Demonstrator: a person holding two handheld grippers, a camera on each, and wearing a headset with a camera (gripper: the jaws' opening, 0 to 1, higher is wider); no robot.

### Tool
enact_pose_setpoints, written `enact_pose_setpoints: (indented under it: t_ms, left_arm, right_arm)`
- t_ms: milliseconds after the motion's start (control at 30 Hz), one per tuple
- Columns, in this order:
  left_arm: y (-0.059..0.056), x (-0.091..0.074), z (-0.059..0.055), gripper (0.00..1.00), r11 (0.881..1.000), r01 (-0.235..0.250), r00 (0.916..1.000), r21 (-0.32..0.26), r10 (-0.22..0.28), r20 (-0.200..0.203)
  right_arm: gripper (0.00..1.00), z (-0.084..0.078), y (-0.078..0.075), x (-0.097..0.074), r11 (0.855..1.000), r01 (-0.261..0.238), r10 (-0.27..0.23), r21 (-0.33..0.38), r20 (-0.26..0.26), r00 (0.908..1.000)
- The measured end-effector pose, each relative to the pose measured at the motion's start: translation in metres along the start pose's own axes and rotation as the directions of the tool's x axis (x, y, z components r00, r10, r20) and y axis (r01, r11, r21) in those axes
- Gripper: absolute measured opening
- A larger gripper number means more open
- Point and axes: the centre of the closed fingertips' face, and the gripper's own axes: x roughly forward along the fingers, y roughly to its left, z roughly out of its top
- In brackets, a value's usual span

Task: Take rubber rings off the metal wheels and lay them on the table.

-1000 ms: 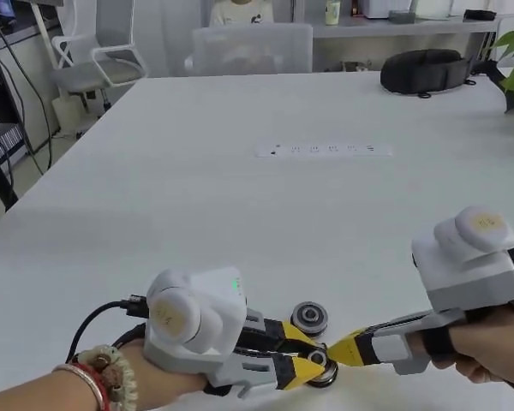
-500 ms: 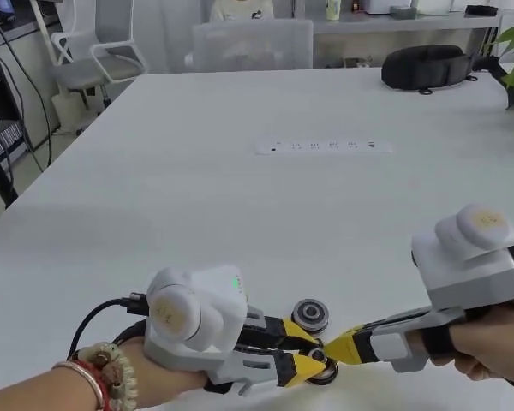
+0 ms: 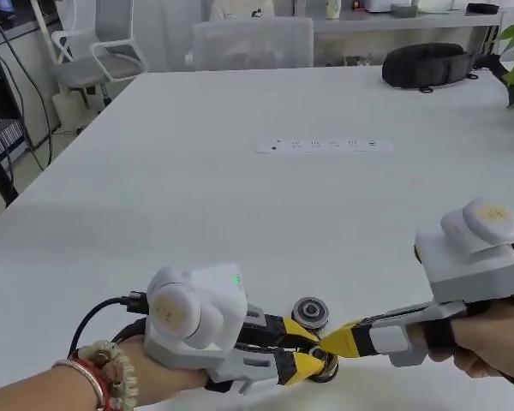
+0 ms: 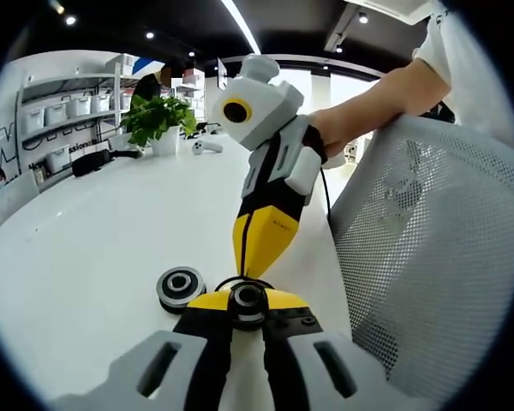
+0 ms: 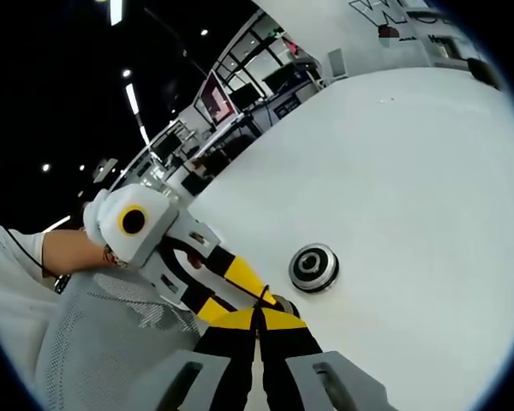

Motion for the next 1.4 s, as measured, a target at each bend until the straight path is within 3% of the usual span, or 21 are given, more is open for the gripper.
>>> enact_pose_setpoints:
  t_ms: [467,667,833,967,1067,1200,1267,1400]
  left_arm:
    - [-0.004,0.001,0.002,0.12,0.999,-0.007,0.9993,-0.039,0.005,-0.038]
    - [-0.007,-0.001,0.002,0.15,0.999,0.007,0.9962,-0.054,-0.012,-0.087]
    - [-0.012,-0.005,0.005,0.23,0.999,0.033,0.994,0.02,-0.031,-0.105]
    - [-0.011,-0.012,0.016,0.22,0.999,0.038,0.9958,0.029,-0.036,-0.084]
    - [-0.008,-0.017,0.019,0.25,0.997,0.032,0.9956,0.064,-0.026,-0.091]
    - [-0.002,-0.023,0.026,0.31,0.999,0.018,0.9968,0.042,-0.014,-0.079]
    - [-0.006,-0.025,0.035,0.34,0.999,0.031,0.9979,0.016,-0.03,-0.057]
    - [-0.008,-0.033,0.051,0.42,0.999,0.025,0.9993,0.038,-0.024,-0.029]
  right_arm:
    - [0.0,-0.003,0.0,-0.001,1.0,0.006,-0.006,-0.005,-0.018,0.9998]
    - [0.0,-0.003,-0.002,-0.002,1.0,0.008,-0.008,0.003,-0.017,0.9998]
    - [0.0,-0.003,-0.004,-0.003,1.0,0.011,-0.011,0.015,-0.009,0.9999]
    - [0.0,-0.001,-0.005,-0.004,1.0,0.009,-0.009,0.02,0.001,1.0]
    - [0.0,-0.001,-0.006,-0.005,1.0,0.01,-0.01,0.028,0.005,0.9999]
    - [0.0,0.0,-0.006,-0.006,0.999,0.006,-0.007,0.037,0.01,0.9999]
    - [0.0,0.002,-0.005,-0.006,0.999,0.002,-0.002,0.038,0.019,0.9998]
    - [0.0,0.007,-0.006,-0.009,0.999,-0.005,0.003,0.041,0.041,0.9991]
